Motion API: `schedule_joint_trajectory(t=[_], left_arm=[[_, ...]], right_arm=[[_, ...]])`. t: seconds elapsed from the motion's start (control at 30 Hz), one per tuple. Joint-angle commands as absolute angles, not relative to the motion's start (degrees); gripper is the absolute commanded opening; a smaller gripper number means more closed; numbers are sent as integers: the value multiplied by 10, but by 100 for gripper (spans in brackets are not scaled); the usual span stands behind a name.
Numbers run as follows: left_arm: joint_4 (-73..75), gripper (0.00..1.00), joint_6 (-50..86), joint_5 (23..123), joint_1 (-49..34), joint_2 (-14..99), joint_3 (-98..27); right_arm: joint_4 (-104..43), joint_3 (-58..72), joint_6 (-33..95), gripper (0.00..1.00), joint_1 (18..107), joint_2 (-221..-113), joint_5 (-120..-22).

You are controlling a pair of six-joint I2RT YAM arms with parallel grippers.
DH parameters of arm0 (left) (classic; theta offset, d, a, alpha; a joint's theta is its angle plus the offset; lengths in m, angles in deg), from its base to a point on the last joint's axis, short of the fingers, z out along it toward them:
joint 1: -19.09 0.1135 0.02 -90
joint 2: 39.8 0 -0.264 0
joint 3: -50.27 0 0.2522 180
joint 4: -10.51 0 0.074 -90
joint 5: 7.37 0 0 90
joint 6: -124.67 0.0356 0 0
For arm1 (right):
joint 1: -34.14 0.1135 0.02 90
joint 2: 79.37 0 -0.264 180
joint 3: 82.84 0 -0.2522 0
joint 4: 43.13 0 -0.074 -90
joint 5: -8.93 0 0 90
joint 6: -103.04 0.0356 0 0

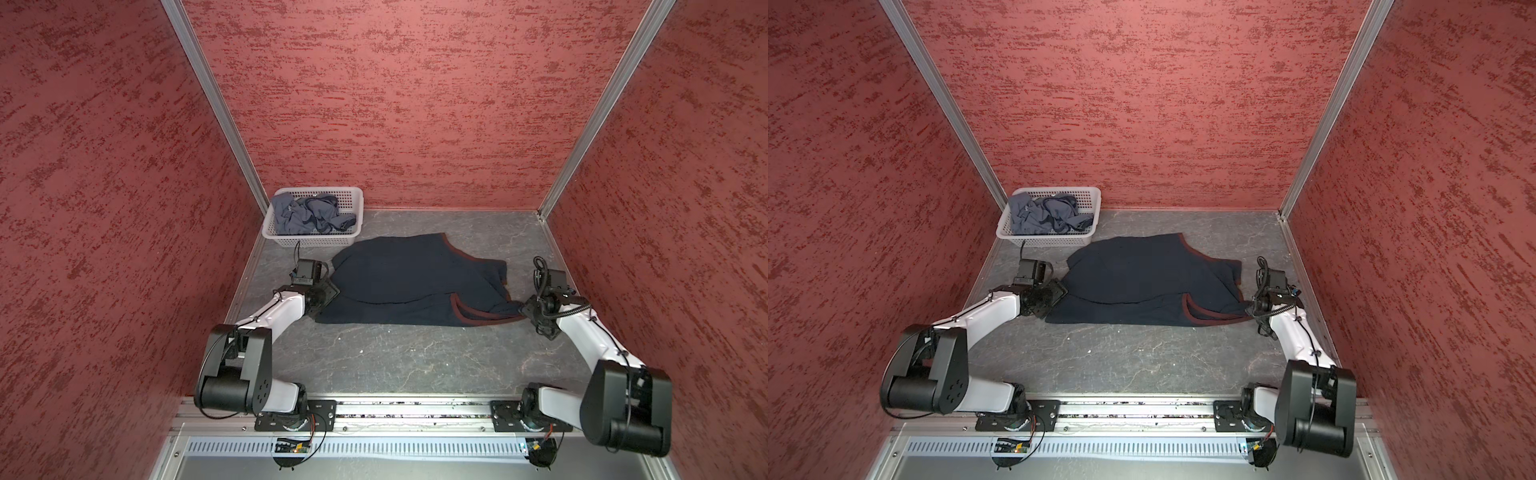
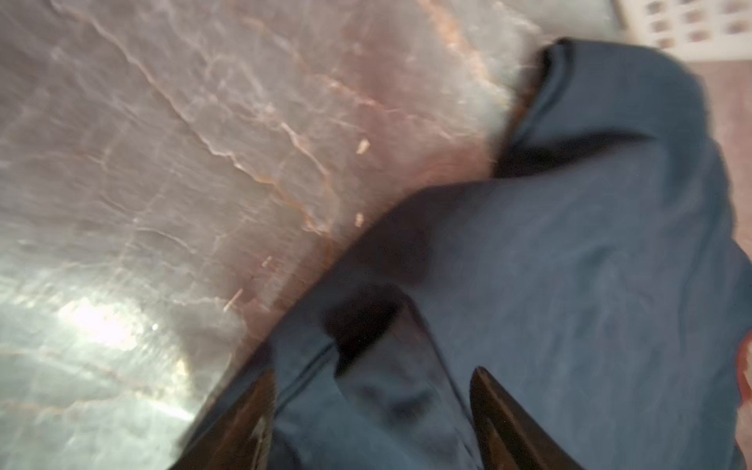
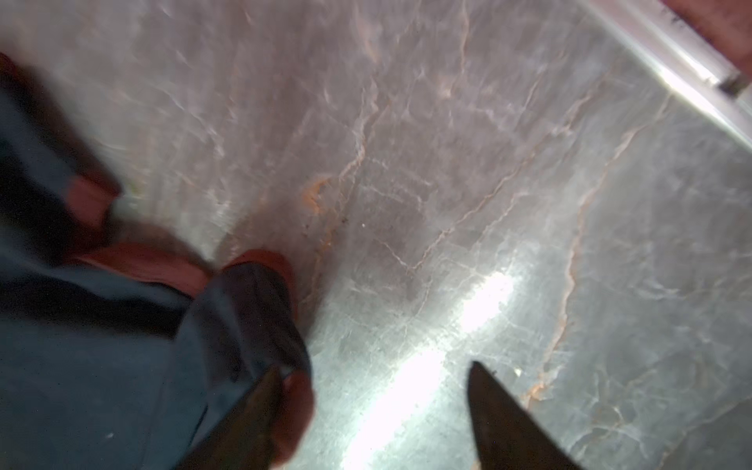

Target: Fold and stack the tank tops

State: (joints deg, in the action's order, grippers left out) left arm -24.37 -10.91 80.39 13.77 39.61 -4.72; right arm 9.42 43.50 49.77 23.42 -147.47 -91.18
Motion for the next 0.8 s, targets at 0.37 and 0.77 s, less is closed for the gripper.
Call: schedule_joint_trajectory(t=[0.37, 0.77], left_arm=[[-361, 76, -53, 859, 84, 445, -136], [-337, 50, -52, 869, 93, 534, -172]], right_arm=[[103, 422, 500, 82, 239, -1387, -900], [-33, 368, 501, 77, 478, -1489, -782]])
